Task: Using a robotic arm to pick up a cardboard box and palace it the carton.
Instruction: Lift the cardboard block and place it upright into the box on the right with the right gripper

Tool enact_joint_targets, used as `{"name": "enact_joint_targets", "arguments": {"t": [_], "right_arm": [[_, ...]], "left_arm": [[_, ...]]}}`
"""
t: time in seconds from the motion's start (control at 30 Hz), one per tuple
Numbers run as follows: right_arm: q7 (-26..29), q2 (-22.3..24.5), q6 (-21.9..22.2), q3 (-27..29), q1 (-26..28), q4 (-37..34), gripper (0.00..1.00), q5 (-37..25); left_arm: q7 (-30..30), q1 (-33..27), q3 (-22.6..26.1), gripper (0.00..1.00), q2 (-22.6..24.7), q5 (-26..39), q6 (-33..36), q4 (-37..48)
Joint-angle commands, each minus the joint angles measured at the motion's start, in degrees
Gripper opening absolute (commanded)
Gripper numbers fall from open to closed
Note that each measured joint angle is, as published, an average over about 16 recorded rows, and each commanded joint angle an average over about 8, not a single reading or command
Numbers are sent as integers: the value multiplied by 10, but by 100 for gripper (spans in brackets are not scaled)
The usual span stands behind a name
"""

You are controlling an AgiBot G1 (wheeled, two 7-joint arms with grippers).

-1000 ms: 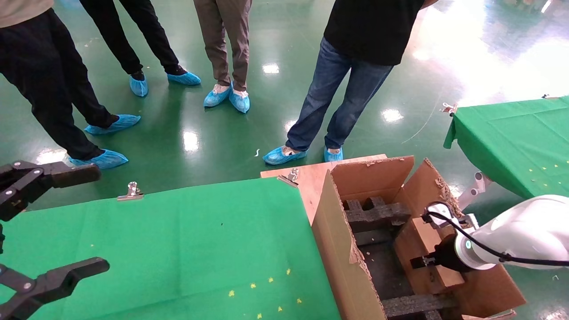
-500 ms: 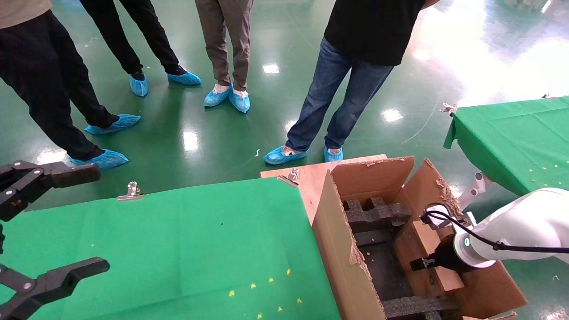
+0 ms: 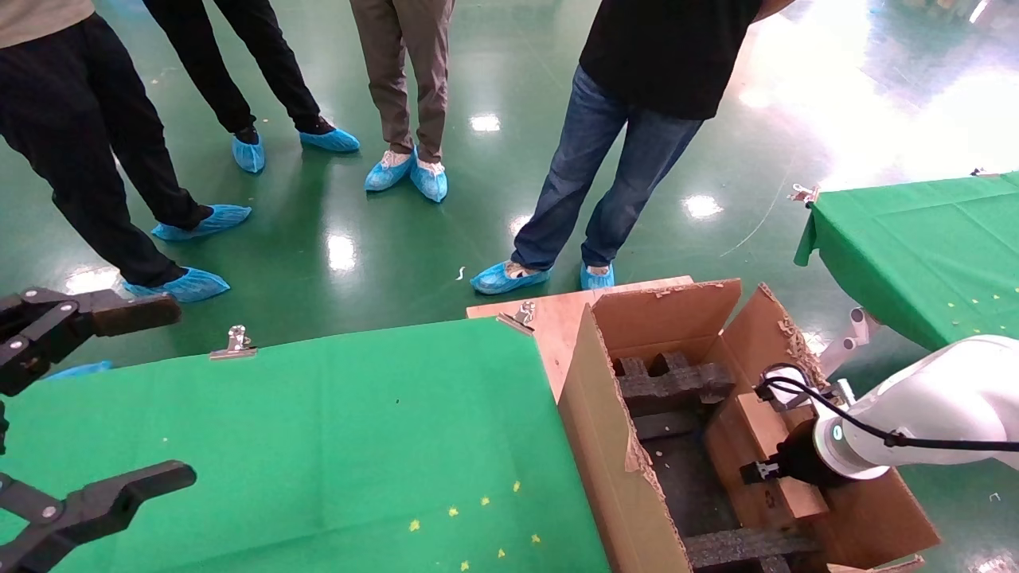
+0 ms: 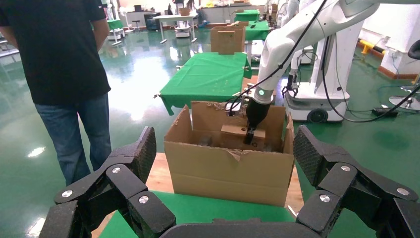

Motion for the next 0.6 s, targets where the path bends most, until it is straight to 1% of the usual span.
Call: {"name": "enact_joint_targets", "arguments": {"t": [0.03,0.6], "right_arm": [[1,-1,1,1,2,-1,100,-2],[15,10,4,14,36,16,100,-16]], "left_arm": [[0,0,0,100,0,0,0,0],[0,0,0,100,0,0,0,0]]}}
